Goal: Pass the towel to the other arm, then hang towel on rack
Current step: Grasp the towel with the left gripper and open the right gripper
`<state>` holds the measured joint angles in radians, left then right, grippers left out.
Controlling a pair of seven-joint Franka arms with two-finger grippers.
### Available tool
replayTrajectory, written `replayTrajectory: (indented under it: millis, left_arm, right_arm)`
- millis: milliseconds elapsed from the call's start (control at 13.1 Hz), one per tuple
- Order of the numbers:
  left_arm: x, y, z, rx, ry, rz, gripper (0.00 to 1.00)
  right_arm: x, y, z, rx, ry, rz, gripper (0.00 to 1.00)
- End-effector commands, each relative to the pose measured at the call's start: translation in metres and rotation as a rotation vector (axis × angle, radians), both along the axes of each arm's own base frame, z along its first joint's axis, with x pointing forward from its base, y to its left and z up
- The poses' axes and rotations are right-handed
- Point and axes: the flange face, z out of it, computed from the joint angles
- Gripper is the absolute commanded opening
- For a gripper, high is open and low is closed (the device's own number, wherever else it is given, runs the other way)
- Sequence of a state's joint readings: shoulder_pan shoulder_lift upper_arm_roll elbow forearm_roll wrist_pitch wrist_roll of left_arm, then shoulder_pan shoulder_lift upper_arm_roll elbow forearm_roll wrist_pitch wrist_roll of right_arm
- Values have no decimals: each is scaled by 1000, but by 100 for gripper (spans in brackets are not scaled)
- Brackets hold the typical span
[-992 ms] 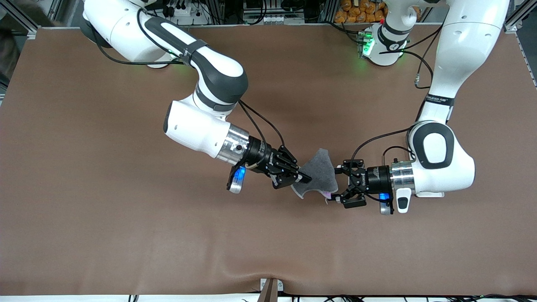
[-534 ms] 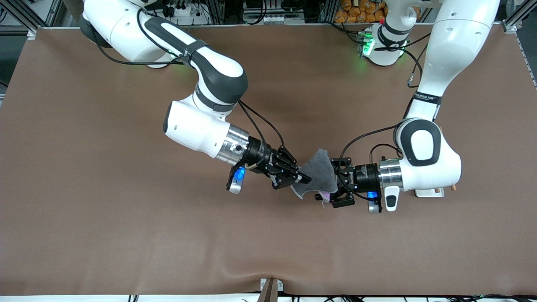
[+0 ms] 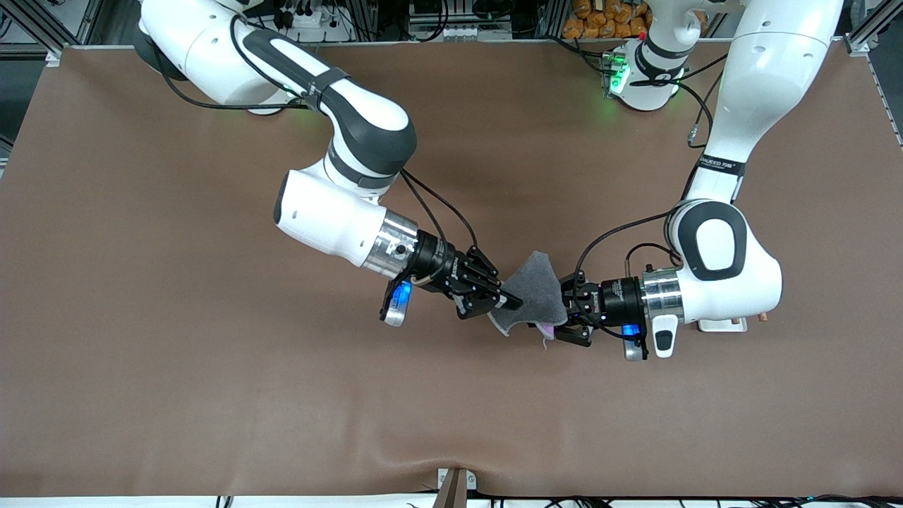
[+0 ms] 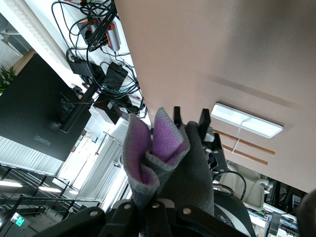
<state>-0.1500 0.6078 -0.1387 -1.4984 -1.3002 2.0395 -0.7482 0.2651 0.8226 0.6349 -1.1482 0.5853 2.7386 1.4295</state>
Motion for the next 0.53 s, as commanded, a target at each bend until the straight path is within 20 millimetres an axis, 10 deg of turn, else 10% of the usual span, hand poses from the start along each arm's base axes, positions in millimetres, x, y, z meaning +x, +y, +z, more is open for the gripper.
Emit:
replayTrajectory:
  millis: [0, 305, 458]
  left_arm:
    - [4, 0, 7, -12, 4, 18, 0]
    - [7, 13, 13, 0, -20, 24, 0]
    - [12, 39, 21, 73, -56, 10, 0]
  right_arm:
    - [2, -3, 4, 14, 2, -14, 0]
    - [3, -5, 5, 13, 0, -15, 0]
    - [6, -9, 5, 11, -2, -21, 38]
